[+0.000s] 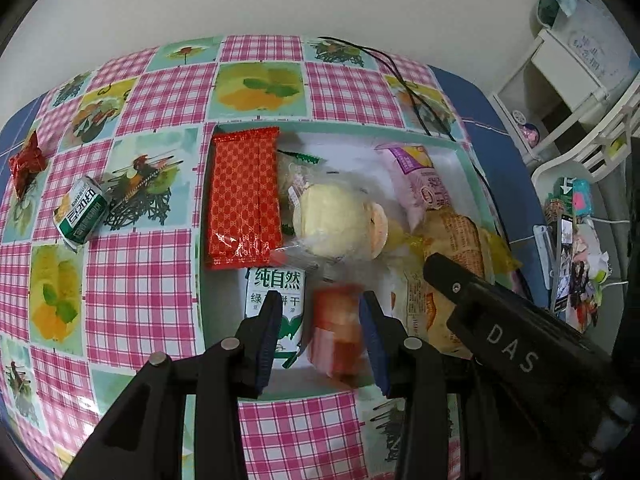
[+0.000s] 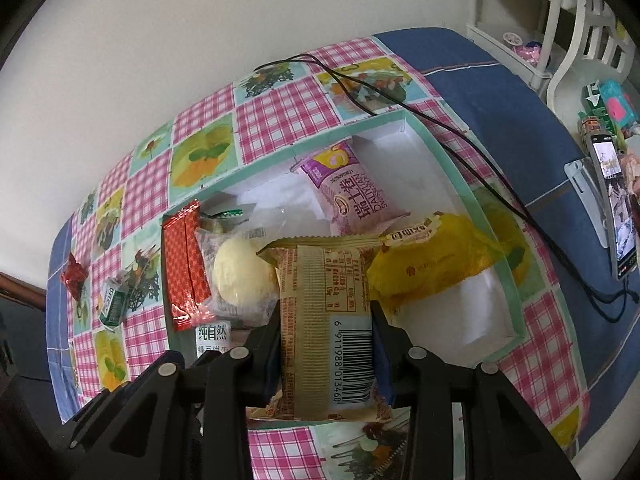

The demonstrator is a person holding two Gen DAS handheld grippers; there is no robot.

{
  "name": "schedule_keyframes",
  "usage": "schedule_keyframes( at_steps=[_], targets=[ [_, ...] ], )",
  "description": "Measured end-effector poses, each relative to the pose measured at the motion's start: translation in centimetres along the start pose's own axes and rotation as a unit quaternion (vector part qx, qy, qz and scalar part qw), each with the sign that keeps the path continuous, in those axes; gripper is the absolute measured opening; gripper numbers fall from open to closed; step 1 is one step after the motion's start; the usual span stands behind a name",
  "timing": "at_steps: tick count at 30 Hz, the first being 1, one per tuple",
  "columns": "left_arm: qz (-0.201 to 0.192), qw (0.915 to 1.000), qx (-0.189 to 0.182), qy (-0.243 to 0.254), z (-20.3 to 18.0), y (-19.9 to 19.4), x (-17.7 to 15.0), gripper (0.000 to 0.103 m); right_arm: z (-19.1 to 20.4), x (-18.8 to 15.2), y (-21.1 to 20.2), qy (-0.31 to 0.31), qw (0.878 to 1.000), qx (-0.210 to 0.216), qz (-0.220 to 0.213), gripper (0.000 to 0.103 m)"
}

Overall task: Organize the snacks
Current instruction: 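Carry the biscuit pack and bread roll into the white tray and open both tools, then move both open tools back from the tray to the last two snacks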

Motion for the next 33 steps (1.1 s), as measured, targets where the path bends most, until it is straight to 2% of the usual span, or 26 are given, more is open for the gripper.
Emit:
schedule_keyframes(
  at_steps=[3,5,7,13,16,20,23,25,33],
  targets=[
    [0.0,1.0,-0.002,-0.005,0.2,-0.2,0.0,0.046,-0.1,0.1,-0.1,0.0,1.0,-0.004,-0.001,0.042],
    [-0.002,0.9999,0.004,-0.01,0.5,-0.6,0.0,0.051,0.0,0.2,-0.3,0.0,1.0,-0.006,-0.003,0.047],
    [-0.006,0.9998,0.011,-0.016,1.0,-0.9,0.1,0.058,0.0,0.3,-0.8,-0.001,1.0,-0.014,-0.008,0.061],
    [-0.012,0.9978,0.047,-0.044,3.1,-1.2,0.3,0.081,0.7,0.4,-1.7,-0.013,0.999,-0.028,-0.018,0.078],
    [-0.014,0.9953,0.074,-0.061,4.5,-1.2,0.4,0.087,1.2,0.3,-1.8,-0.024,0.999,-0.037,-0.02,0.085],
    [-0.023,0.9911,0.104,-0.08,6.2,-1.4,0.5,0.09,2.1,0.1,-1.8,-0.038,0.998,-0.035,-0.023,0.094],
    [-0.029,0.9885,0.119,-0.089,7.2,-1.7,0.6,0.097,2.7,-0.1,-2.1,-0.048,0.998,-0.035,-0.03,0.099],
    [-0.034,0.9878,0.116,-0.099,7.9,-2.0,0.6,0.097,3.1,-0.1,-2.2,-0.058,0.997,-0.04,-0.032,0.103],
    [-0.062,0.9848,0.11,-0.12,10.1,-3.5,1.1,0.098,4.9,-0.7,-2.3,-0.097,0.993,-0.056,-0.045,0.103]
  ],
)
Point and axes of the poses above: each gripper's, at about its wrist camera, not at the fingertips, and y roughly the way its jaws point, z to its left, x to its top, the point moved 2 cm from there along y, roughly the way its jaws point, and after that the axes turned 8 degrees about z, right-handed, at the moved point
